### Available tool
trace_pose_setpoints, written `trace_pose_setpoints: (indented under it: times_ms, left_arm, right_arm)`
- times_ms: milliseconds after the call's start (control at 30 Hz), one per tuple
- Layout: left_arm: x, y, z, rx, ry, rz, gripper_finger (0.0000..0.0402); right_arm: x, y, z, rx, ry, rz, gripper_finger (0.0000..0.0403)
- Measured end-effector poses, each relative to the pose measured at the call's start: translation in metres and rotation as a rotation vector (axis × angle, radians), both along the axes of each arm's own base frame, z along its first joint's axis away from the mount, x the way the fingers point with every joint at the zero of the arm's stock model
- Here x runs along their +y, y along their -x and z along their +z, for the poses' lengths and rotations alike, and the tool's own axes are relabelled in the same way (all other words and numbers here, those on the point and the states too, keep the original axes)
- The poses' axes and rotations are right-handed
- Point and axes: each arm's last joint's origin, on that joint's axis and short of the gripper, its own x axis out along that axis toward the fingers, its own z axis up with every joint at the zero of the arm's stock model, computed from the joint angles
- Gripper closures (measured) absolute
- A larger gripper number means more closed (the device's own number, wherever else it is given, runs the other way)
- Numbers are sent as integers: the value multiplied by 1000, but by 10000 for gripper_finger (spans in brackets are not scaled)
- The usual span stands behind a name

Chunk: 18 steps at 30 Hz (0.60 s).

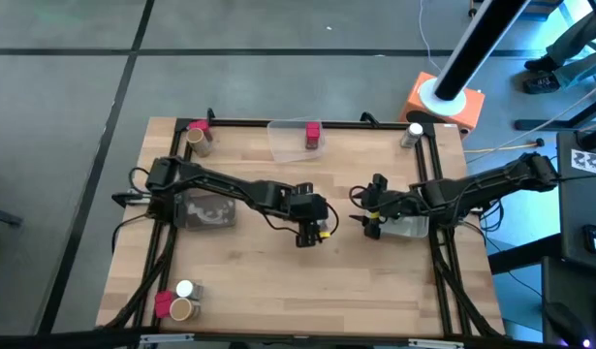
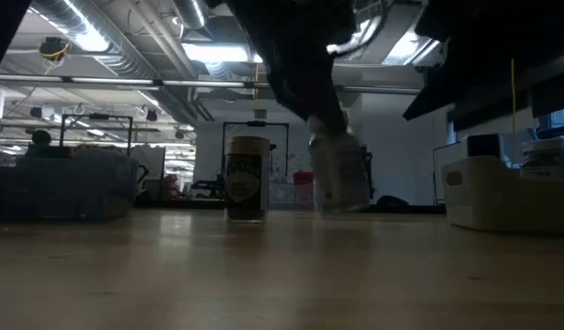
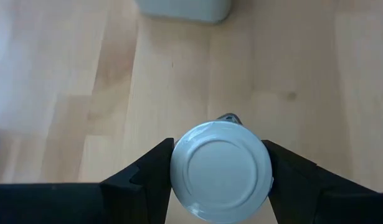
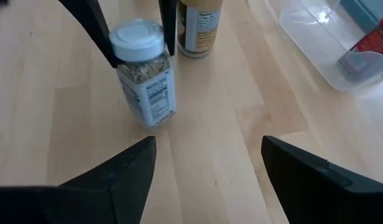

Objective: Sort spices by type
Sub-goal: Put the top left white spice bottle into the gray bin

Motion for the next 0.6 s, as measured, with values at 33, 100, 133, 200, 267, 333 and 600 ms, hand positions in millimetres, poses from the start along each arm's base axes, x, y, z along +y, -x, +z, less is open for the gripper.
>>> trace_pose_setpoints:
  times_ms: [33, 100, 133, 200, 267, 333, 600]
  left_arm:
    - [0, -1, -4, 8, -1, 0, 206]
    - [1, -3, -8, 15, -4, -1, 206]
    - [1, -4, -9, 17, -4, 1, 206]
    - [1, -4, -12, 29, -6, 1, 203]
    - [1, -5, -13, 23, -4, 2, 196]
    - [1, -5, -13, 25, -4, 1, 187]
    - [14, -4, -11, 35, 93, 15, 138]
  right_arm:
    - [0, 0, -2, -4, -3, -1, 114]
    - [0, 0, -3, -3, -5, -3, 114]
    - [0, 0, -4, -4, -5, -4, 114]
    - [0, 0, -3, -12, -6, -3, 114]
    - [0, -1, -3, -17, -7, -3, 114]
    - [0, 0, -3, -16, -7, -3, 114]
    - [0, 0, -3, -16, -6, -3, 114]
